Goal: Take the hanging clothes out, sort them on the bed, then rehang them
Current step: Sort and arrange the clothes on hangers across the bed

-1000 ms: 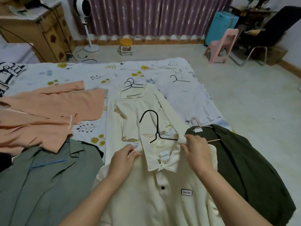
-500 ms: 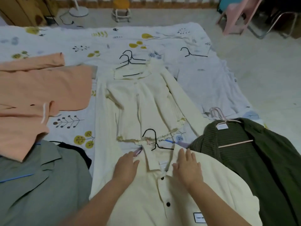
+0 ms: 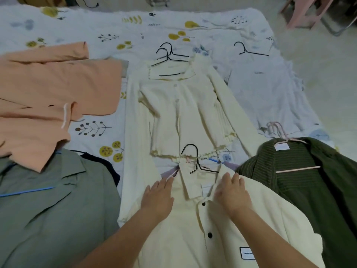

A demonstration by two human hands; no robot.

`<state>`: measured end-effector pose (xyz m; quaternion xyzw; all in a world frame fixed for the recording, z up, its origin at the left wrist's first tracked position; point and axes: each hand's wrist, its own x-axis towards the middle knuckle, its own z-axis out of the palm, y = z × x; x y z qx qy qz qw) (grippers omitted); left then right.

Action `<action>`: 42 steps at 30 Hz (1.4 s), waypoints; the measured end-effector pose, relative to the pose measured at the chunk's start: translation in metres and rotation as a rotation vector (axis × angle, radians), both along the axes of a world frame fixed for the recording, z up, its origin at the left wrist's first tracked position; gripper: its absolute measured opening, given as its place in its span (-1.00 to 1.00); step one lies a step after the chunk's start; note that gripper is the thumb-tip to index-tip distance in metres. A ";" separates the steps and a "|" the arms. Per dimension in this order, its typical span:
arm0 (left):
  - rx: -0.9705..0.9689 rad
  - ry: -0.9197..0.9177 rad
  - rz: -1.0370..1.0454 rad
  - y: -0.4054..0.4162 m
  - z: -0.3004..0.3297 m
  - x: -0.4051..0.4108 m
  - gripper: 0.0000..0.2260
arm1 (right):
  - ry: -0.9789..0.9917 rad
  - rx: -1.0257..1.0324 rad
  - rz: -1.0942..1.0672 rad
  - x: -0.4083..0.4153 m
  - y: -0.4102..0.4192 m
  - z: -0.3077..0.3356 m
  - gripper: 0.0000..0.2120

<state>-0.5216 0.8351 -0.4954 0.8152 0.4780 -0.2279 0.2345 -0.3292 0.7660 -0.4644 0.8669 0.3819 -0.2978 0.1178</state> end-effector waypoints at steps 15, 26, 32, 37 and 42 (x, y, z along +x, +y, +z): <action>0.084 -0.287 0.293 -0.030 0.167 -0.060 -0.75 | 0.064 0.255 0.166 -0.065 -0.035 0.157 -0.76; 0.166 -0.311 0.362 -0.160 0.279 -0.151 -0.70 | 0.083 0.319 0.544 -0.141 -0.154 0.242 -0.63; 0.208 -0.288 0.495 -0.211 0.309 -0.221 -0.68 | 0.077 0.322 0.671 -0.194 -0.188 0.272 -0.59; 0.237 -0.284 0.581 -0.223 0.325 -0.275 -0.66 | 0.044 0.365 0.761 -0.247 -0.186 0.294 -0.61; 0.269 -0.263 0.598 -0.220 0.332 -0.336 -0.66 | 0.040 0.378 0.801 -0.310 -0.172 0.302 -0.64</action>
